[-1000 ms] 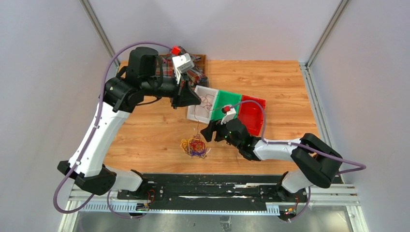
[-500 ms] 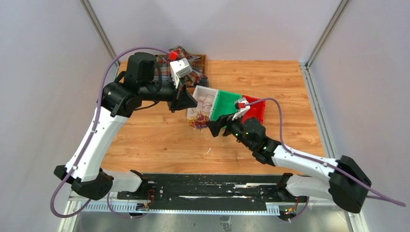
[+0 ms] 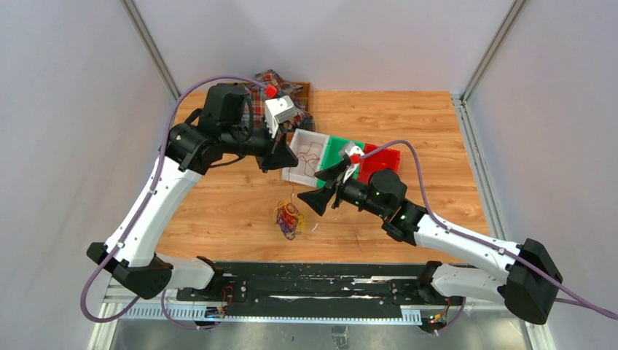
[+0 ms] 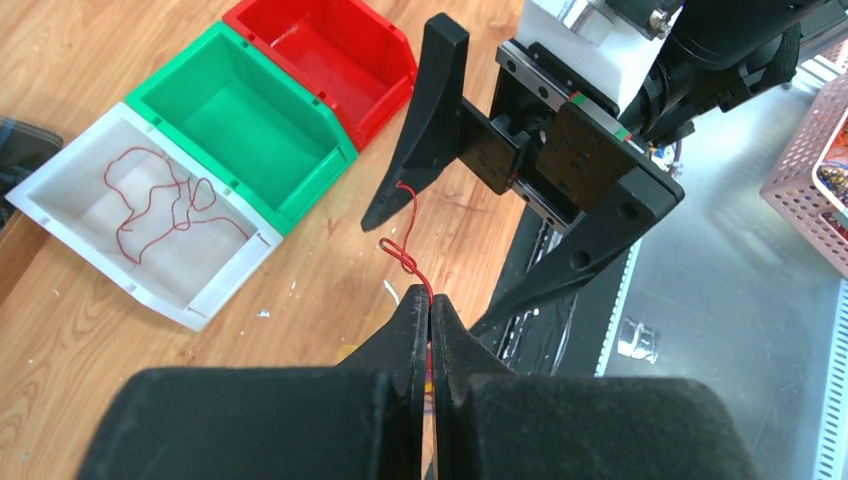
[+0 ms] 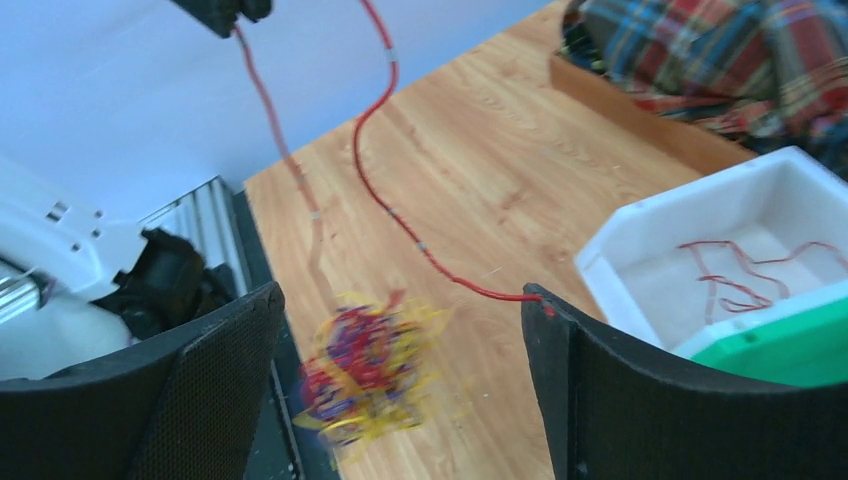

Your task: Untangle the cables

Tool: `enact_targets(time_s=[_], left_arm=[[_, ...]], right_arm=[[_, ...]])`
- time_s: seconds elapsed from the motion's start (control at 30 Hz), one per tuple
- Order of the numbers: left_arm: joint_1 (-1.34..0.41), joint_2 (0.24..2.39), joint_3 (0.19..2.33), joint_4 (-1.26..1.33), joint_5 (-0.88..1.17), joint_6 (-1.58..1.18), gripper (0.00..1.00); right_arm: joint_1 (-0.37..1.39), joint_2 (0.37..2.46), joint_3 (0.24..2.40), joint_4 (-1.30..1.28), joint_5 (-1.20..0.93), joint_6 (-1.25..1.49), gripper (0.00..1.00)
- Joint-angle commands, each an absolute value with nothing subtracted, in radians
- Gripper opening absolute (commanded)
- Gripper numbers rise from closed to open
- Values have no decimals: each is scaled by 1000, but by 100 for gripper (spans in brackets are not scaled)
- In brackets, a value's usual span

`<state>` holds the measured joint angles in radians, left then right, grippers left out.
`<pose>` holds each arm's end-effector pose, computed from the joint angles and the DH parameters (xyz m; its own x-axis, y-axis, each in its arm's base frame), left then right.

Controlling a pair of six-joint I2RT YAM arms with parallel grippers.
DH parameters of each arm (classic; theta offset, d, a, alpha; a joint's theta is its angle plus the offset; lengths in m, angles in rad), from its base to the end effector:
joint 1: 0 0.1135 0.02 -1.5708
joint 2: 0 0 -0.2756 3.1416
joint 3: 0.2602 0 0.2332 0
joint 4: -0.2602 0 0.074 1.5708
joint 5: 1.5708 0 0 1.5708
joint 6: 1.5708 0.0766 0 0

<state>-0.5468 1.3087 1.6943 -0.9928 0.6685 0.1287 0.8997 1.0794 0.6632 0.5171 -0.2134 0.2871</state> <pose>0.1846 -0.1679 0.4435 -0.3752 0.3463 -0.8598 0.8984 0.3642 -0.2453 0.1542 0.2203 0.3353 -0.1938 0.2010 -0.9602 -0.8774 0.4023 0.2613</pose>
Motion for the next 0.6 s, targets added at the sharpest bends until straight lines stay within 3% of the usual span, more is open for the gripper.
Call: enact_targets(time_s=[0.0,0.17,0.43,0.57], left_arm=[[-561,1272,1678,-983,661,152,1],[-580,1265,1679,-983,677,122,0],[-584,1259,1725,-983,711,108,1],[-584,1267,1748,-984,727,90,1]], right_arm=[[922,1114,694,599,-344,321,87],[925,1206,766,635,-322,323,85],[926,1229,773,673,-33,299,79],[927,1257,774,704,-75,308,74]])
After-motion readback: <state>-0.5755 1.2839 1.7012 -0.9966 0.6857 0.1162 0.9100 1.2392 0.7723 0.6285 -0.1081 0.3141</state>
